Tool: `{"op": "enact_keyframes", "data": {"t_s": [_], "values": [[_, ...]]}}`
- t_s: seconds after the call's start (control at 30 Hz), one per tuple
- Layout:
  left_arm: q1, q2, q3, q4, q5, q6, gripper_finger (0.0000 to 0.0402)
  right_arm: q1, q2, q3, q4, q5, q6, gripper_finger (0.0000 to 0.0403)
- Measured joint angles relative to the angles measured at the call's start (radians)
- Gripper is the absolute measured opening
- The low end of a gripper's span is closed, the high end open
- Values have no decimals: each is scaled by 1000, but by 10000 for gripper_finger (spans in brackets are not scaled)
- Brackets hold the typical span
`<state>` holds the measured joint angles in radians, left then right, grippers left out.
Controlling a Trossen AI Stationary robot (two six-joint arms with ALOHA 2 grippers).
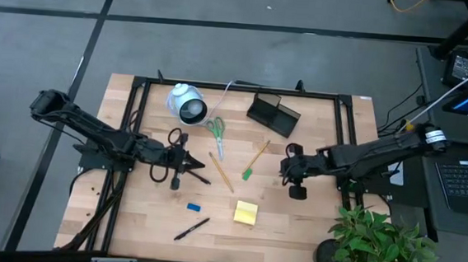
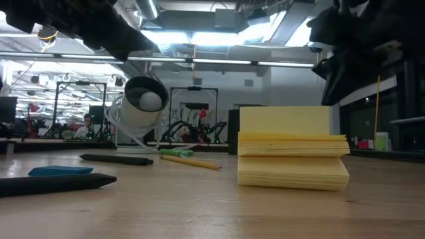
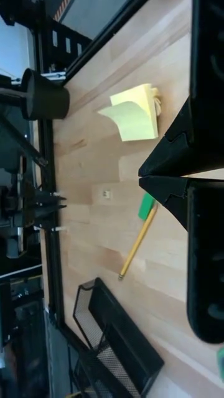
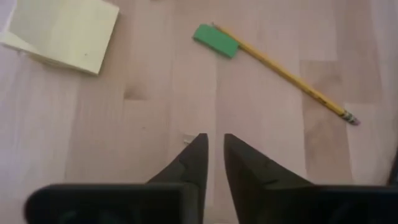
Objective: Pick and place office supplies into organizer
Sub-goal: Put the top brown binder clip into the desk organizer
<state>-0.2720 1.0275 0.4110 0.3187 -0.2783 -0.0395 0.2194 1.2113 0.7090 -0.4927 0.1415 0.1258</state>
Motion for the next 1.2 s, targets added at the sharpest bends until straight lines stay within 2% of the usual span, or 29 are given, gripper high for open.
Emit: {"op": "enact_keyframes", "data": {"t_s": [0.27, 0.57, 0.73, 0.93, 1.2], "values": [[0, 7, 0, 0, 0, 0, 2, 0, 98, 0, 68, -1, 20, 119], [0, 7, 0, -5, 1, -2, 2, 13, 205, 0, 105, -3, 57, 143], [0, 7, 0, -8, 1, -1, 2, 13, 225, 0, 112, -4, 133, 165], [0, 7, 0, -8, 1, -1, 2, 13, 235, 0, 111, -5, 135, 191], [0, 7, 0, -13, 2, -1, 2, 14, 296, 0, 115, -9, 161, 202]]}}
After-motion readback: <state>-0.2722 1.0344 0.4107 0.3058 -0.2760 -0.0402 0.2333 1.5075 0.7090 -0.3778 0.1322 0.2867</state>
